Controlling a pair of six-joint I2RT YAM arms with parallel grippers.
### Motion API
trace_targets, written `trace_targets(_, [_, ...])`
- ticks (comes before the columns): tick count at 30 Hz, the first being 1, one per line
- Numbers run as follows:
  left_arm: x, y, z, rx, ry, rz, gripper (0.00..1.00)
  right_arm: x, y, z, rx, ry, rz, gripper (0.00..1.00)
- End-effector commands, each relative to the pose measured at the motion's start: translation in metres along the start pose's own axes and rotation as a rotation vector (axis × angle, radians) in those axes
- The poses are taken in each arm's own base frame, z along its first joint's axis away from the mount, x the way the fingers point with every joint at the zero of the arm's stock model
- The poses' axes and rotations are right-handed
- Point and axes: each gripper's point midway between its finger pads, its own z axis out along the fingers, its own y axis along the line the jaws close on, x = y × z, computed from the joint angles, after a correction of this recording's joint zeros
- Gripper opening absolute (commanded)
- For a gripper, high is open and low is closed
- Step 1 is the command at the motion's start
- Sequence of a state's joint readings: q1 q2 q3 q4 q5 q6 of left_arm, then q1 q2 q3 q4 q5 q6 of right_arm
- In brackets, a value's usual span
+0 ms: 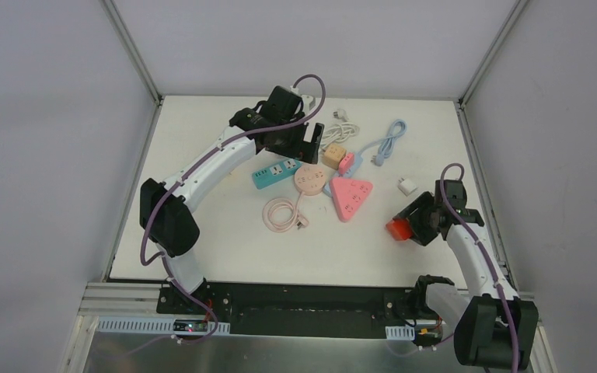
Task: Pull the plug off the socket
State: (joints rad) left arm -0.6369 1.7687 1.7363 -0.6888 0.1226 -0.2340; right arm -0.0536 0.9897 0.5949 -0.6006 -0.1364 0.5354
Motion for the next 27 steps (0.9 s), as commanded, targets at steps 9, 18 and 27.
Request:
trace_targets(9, [-0.021,0.018,-0.025,-0.099,-0.068,0.021,0.99,-0.02,0.004,-0.017,0.015,-0.097,0.061,0.96])
trace_targets(18, [-0.018,0.027,-0.02,-0.125,-0.05,-0.016,0.99,-0.055,-0.005,-0.046,0.174,-0.226,0.077,0.98])
trace_targets(27, [-0.01,0.019,-0.009,-0.073,-0.001,-0.022,0.94,-0.061,0.05,-0.047,-0.063,-0.176,0.012,0.96])
